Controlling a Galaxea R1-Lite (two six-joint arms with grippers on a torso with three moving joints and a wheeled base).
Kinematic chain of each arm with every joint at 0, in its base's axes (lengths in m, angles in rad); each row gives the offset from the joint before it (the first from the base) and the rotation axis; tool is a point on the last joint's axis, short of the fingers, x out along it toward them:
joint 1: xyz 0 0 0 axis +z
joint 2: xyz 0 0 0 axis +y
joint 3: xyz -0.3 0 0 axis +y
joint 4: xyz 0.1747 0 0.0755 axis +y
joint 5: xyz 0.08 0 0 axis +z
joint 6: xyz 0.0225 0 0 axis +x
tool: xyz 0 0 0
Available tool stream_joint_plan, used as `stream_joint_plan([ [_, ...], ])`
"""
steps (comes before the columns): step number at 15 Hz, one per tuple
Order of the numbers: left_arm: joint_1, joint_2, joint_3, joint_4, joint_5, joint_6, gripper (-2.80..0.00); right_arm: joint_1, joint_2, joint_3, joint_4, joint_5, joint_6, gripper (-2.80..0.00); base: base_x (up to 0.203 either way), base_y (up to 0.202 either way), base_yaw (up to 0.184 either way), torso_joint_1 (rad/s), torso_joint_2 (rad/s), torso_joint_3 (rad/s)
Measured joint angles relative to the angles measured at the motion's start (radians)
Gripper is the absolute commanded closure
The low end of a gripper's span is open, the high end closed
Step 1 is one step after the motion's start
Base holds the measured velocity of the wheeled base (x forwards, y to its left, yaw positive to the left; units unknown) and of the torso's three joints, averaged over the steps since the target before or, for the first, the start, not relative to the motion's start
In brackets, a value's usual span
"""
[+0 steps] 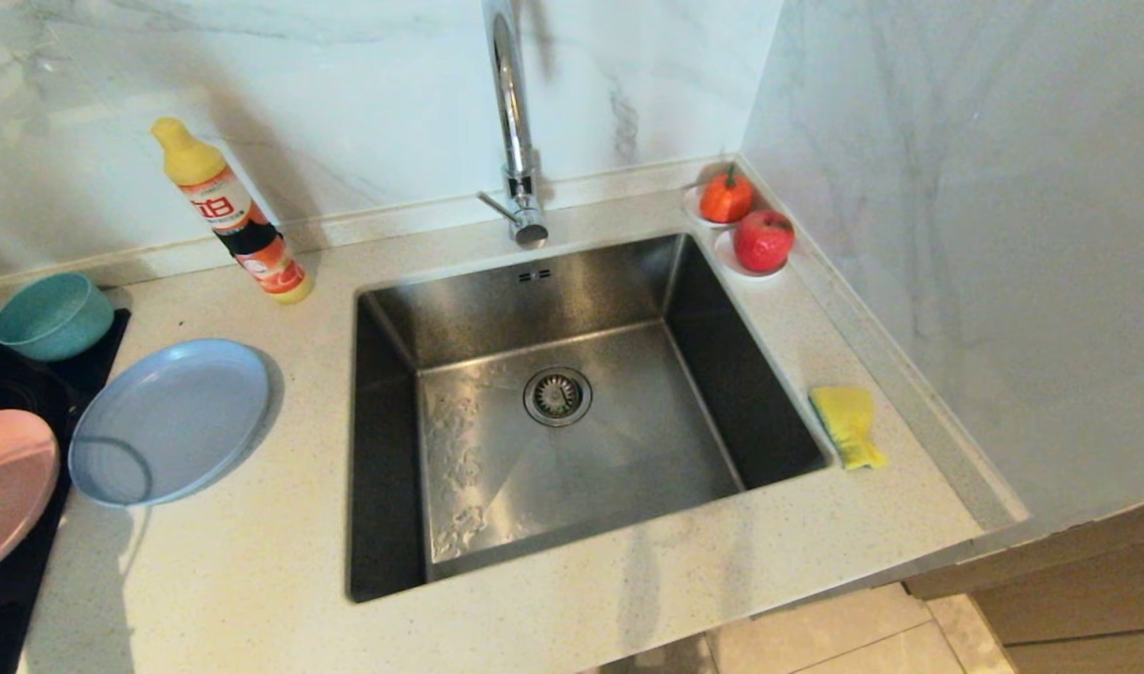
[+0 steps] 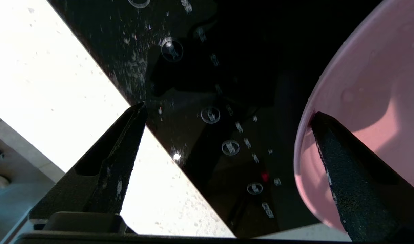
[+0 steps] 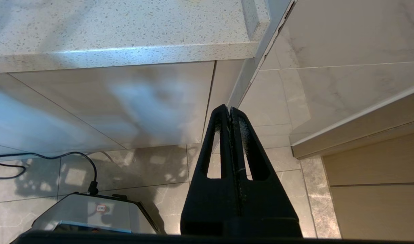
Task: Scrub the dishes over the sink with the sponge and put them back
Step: Place the plate on the plate
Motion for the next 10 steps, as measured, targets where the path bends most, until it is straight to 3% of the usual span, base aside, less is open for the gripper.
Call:
stream_joint_plan([
  [10,0.001,0.026,0.019,-0.060,-0.004,0.002,0.00,0.000,0.000,0.000,0.000,0.000,0.000,0.00,0.000,0.000,0.000,0.000,0.00,0.000],
])
